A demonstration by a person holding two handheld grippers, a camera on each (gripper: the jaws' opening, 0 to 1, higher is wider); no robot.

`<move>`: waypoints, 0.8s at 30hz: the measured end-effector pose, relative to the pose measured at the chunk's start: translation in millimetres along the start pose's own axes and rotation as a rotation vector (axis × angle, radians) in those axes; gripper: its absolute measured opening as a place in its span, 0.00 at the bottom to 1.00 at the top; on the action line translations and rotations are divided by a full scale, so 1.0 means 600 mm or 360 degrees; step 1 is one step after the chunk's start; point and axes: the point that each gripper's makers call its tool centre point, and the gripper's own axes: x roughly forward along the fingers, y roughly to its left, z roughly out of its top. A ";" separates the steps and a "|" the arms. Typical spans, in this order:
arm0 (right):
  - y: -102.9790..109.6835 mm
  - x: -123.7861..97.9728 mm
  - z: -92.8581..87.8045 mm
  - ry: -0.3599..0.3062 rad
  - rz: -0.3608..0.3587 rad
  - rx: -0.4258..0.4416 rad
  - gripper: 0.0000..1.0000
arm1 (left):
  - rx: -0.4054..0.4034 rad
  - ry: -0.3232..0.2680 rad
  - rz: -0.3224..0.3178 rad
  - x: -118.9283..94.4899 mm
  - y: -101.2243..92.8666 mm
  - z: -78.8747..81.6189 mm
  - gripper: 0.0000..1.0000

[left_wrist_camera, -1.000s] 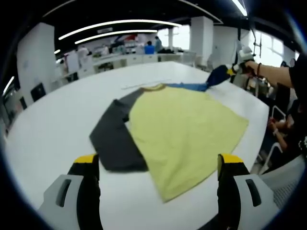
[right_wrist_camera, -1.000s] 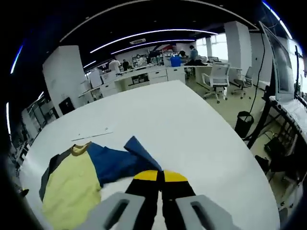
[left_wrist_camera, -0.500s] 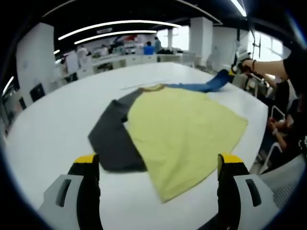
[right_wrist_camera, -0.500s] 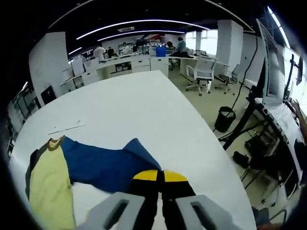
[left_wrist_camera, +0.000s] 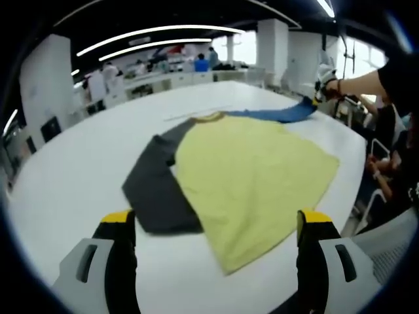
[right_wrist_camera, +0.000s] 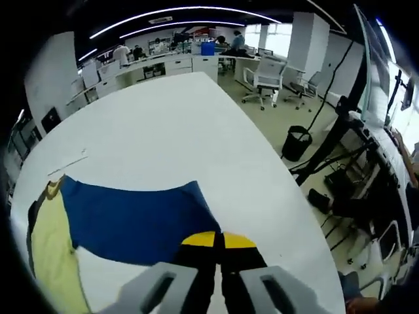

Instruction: Fold the garment on the visible template until the final outline fits inside the template.

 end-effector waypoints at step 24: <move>0.134 -0.026 0.001 0.0142 0.0344 0.0041 0.00 | 0.0049 -0.0025 -0.0025 -0.003 -0.011 0.015 0.99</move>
